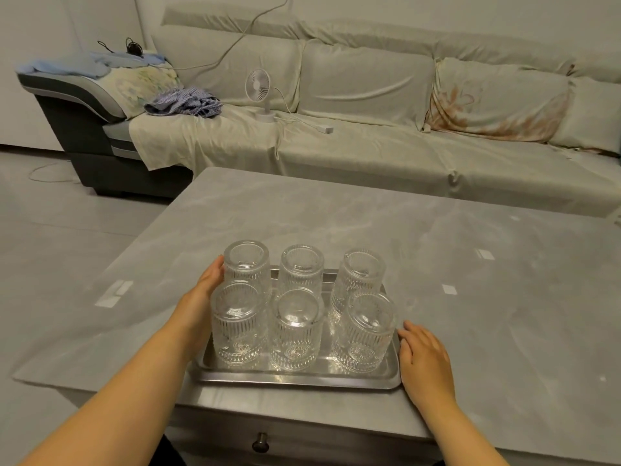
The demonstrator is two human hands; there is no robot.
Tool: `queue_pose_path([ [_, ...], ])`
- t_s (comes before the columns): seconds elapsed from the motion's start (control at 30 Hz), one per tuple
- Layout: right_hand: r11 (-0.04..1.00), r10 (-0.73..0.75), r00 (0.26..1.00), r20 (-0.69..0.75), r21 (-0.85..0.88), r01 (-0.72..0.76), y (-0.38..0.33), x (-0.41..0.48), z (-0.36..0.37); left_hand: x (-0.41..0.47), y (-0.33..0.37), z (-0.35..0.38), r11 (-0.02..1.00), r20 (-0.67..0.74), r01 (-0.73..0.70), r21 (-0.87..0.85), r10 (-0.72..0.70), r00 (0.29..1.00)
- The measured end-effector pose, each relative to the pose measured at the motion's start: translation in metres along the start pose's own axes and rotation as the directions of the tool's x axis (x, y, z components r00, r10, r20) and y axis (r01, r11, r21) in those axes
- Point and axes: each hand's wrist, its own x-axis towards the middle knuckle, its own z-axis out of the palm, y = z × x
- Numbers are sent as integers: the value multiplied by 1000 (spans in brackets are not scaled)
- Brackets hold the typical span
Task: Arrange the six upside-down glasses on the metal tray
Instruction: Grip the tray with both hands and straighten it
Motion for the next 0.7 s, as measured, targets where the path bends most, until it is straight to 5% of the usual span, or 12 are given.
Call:
queue_pose_path([
  [0.7,1000,-5,1000,-24,6,5,1,0,2,-4,-18,18,995,34,-94,23,93,995],
])
